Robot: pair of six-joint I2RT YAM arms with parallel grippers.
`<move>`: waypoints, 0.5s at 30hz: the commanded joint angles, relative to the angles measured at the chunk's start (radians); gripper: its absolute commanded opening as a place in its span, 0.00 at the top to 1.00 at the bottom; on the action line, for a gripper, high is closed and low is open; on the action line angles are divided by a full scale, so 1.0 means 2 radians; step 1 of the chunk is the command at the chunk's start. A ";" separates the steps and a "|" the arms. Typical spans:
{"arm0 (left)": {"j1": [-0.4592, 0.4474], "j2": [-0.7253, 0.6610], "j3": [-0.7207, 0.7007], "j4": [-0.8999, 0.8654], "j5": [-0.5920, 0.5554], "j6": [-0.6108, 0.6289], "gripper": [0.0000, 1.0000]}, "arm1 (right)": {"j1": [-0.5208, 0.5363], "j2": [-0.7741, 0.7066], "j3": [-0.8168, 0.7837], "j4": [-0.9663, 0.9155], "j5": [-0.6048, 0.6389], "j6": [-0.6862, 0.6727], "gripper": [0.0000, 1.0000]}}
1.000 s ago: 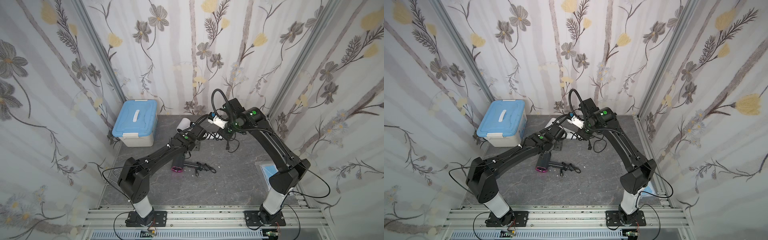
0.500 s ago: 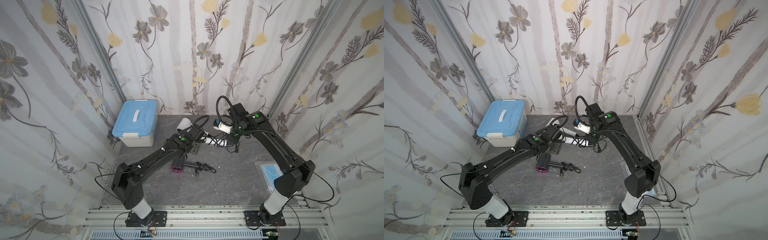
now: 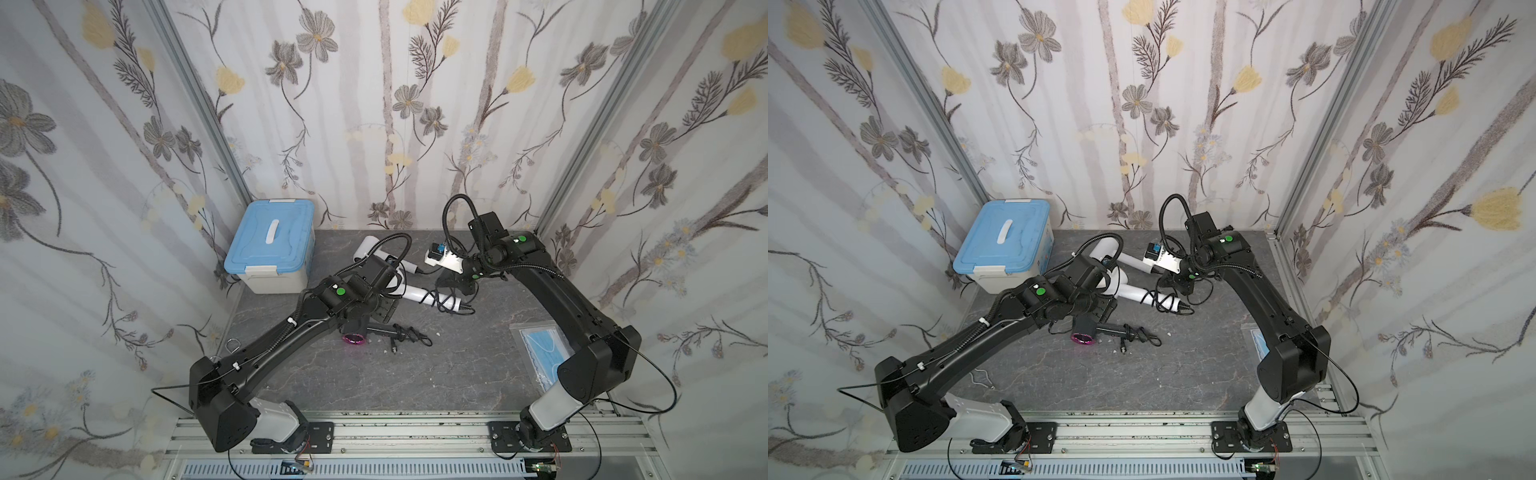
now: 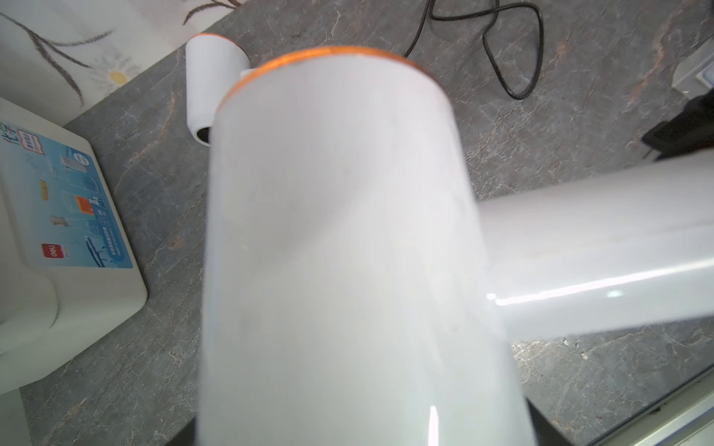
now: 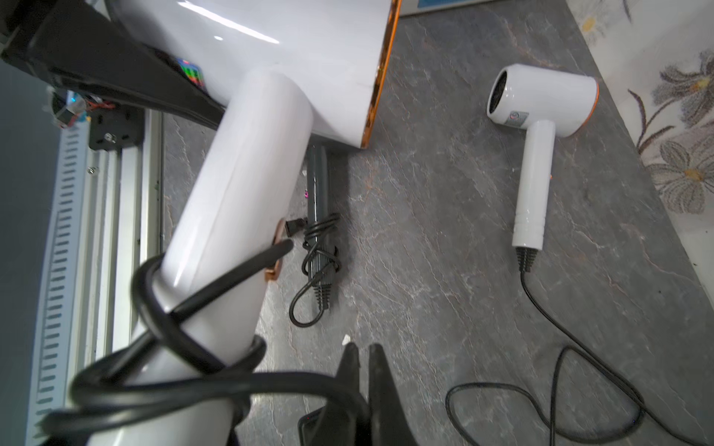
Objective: Wrap the cord around the hair dryer
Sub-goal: Wrap the power cord around the hair dryer.
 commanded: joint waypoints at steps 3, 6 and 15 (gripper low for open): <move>-0.003 -0.013 0.055 -0.012 0.070 0.020 1.00 | -0.008 -0.011 -0.024 0.142 -0.091 0.053 0.79; -0.003 -0.008 0.078 -0.016 0.053 0.003 1.00 | -0.012 -0.011 -0.027 0.158 -0.120 0.075 0.72; -0.004 0.012 0.107 -0.017 0.017 -0.018 1.00 | -0.048 -0.022 -0.057 0.223 -0.156 0.150 0.60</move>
